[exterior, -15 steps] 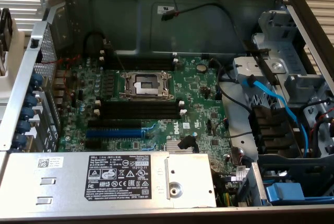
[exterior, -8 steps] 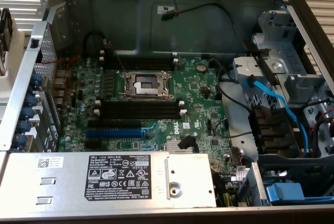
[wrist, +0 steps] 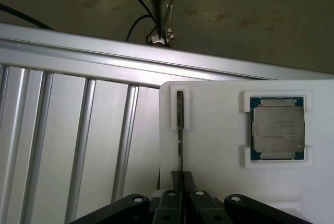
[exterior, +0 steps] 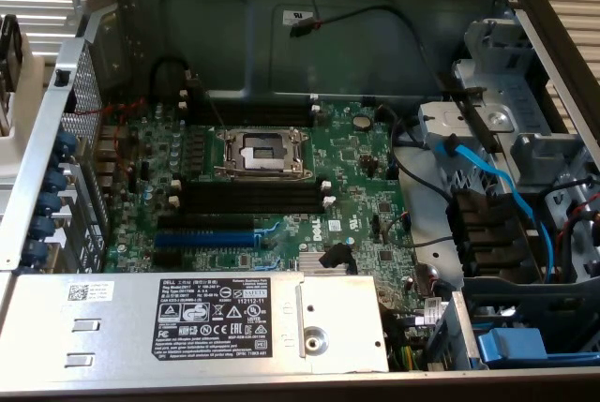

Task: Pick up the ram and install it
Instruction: 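Pick up the ram and move it above insertion slot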

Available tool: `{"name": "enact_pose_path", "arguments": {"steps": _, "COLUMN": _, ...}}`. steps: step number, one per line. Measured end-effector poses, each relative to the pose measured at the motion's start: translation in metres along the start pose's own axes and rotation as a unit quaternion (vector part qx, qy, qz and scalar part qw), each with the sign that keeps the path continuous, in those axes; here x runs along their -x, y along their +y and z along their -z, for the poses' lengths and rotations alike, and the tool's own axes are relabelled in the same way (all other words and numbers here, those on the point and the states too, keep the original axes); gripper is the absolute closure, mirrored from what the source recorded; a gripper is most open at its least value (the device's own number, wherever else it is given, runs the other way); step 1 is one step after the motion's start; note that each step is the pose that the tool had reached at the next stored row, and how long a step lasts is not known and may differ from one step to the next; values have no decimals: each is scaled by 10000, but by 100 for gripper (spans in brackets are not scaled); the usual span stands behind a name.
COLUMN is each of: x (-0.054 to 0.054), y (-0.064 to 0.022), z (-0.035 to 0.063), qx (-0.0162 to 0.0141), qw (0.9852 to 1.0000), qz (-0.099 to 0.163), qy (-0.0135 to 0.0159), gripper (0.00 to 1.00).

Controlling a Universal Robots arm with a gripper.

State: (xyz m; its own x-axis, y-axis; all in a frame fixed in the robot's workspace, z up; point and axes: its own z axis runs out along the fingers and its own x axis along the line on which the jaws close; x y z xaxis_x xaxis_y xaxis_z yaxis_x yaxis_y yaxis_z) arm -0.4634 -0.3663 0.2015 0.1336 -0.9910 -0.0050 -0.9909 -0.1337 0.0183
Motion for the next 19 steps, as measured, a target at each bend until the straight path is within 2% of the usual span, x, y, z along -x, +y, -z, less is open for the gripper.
{"name": "enact_pose_path", "arguments": {"steps": 3, "x": 0, "y": 0, "z": 17, "qx": 0, "qw": 10000, "qz": 0, "qy": -1, "gripper": 88}}
{"name": "enact_pose_path", "arguments": {"steps": 11, "x": 4, "y": 14, "z": 199, "qx": -1, "qw": 10000, "qz": 0, "qy": -1, "gripper": 88}}
{"name": "enact_pose_path", "arguments": {"steps": 19, "x": 27, "y": 38, "z": 500, "qx": 0, "qw": 10000, "qz": 0, "qy": 0, "gripper": 88}}
